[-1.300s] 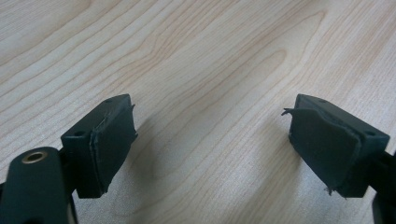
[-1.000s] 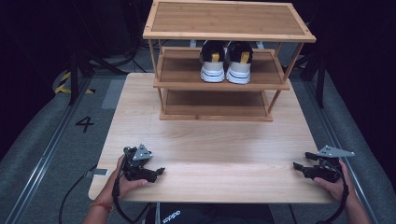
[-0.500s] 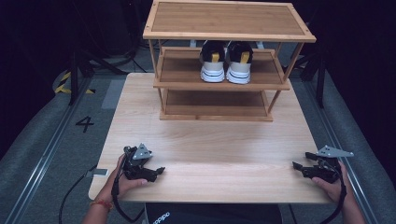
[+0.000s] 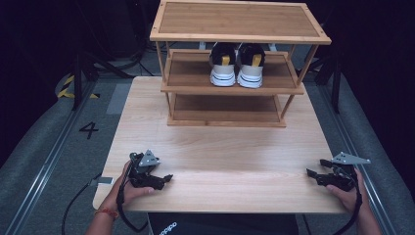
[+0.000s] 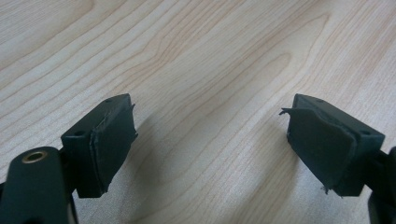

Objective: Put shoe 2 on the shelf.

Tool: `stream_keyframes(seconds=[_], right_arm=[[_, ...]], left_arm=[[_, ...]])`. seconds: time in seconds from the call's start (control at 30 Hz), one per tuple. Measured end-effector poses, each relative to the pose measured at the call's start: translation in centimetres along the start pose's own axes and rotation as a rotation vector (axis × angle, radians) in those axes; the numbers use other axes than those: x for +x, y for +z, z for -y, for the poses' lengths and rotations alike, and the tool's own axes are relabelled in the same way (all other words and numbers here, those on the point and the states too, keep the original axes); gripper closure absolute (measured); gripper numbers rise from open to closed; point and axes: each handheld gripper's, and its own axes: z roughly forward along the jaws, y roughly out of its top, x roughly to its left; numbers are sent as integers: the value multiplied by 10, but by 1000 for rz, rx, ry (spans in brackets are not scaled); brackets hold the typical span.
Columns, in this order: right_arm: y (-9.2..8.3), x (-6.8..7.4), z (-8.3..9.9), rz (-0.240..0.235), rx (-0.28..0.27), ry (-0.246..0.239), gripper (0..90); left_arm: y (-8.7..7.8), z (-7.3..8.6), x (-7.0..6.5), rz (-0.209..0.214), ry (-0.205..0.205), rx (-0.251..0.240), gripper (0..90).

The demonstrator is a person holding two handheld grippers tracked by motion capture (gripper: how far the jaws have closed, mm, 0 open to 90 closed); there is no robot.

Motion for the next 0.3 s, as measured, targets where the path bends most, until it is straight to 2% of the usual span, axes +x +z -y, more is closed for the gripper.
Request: stream_keyframes(seconds=[0.3], right_arm=[[-1,0,1,12,-5,11,275]], left_arm=[[0,-1,1,0,6,4,157]])
